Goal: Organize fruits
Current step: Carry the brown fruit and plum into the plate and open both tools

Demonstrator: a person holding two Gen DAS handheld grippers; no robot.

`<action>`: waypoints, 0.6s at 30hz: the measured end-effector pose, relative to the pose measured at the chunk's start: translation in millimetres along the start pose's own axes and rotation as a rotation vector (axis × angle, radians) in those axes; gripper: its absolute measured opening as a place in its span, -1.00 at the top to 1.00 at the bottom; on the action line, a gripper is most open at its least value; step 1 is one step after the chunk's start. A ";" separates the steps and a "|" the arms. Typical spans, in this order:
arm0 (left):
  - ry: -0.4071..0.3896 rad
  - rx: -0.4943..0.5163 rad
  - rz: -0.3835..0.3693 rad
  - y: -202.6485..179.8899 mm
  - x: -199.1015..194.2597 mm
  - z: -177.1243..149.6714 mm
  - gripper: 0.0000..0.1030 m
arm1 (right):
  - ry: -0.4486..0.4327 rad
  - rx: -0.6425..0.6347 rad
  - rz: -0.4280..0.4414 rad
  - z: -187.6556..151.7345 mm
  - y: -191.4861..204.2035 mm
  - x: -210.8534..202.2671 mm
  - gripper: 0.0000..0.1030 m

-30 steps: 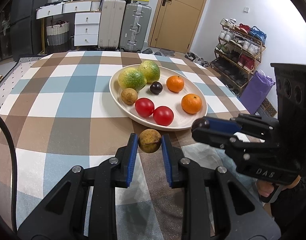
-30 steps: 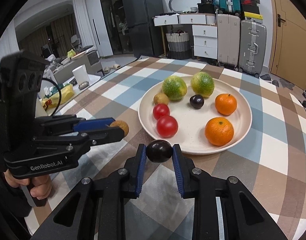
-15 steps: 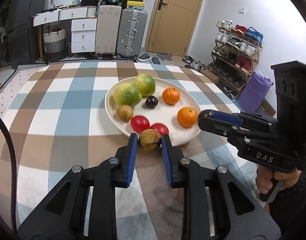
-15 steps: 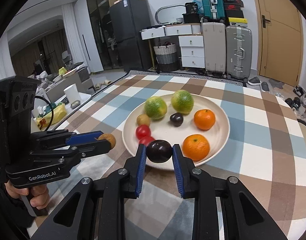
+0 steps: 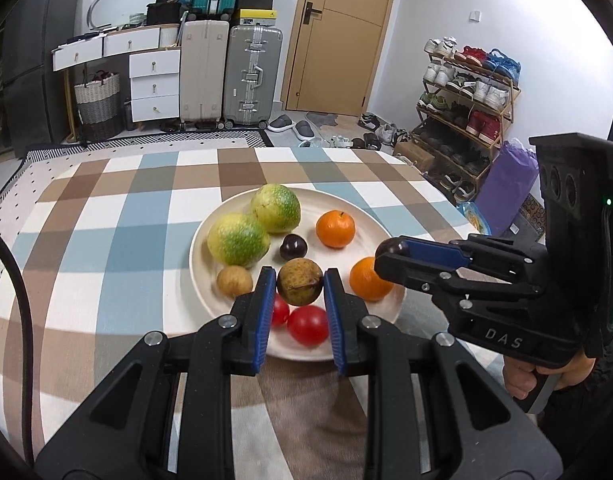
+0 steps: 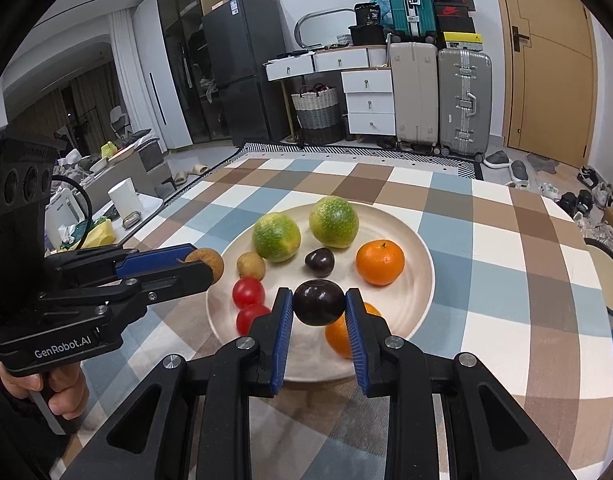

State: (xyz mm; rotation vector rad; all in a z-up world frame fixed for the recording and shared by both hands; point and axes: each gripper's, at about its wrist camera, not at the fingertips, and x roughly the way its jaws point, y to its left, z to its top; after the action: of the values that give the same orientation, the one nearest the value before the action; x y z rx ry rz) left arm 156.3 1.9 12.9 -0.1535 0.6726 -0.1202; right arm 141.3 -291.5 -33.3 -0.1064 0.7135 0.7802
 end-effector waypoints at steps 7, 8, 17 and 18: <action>0.024 0.015 0.006 1.7 23.6 8.5 0.57 | 0.015 0.017 -0.009 1.7 -7.6 11.2 0.47; 0.027 0.014 0.007 2.2 26.3 9.2 0.57 | 0.016 0.016 -0.011 2.2 -8.2 12.5 0.47; 0.046 0.025 -0.001 3.6 45.0 8.0 0.57 | 0.023 0.025 -0.014 2.2 -11.1 24.3 0.46; 0.047 0.025 -0.001 3.8 46.1 8.0 0.57 | 0.029 0.026 -0.013 1.4 -11.3 25.8 0.47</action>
State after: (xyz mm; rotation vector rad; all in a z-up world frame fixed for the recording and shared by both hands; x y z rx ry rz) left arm 197.4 -0.9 -9.7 -0.1274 0.7172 -0.1337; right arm 162.4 -283.5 -50.1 -0.0986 0.7499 0.7578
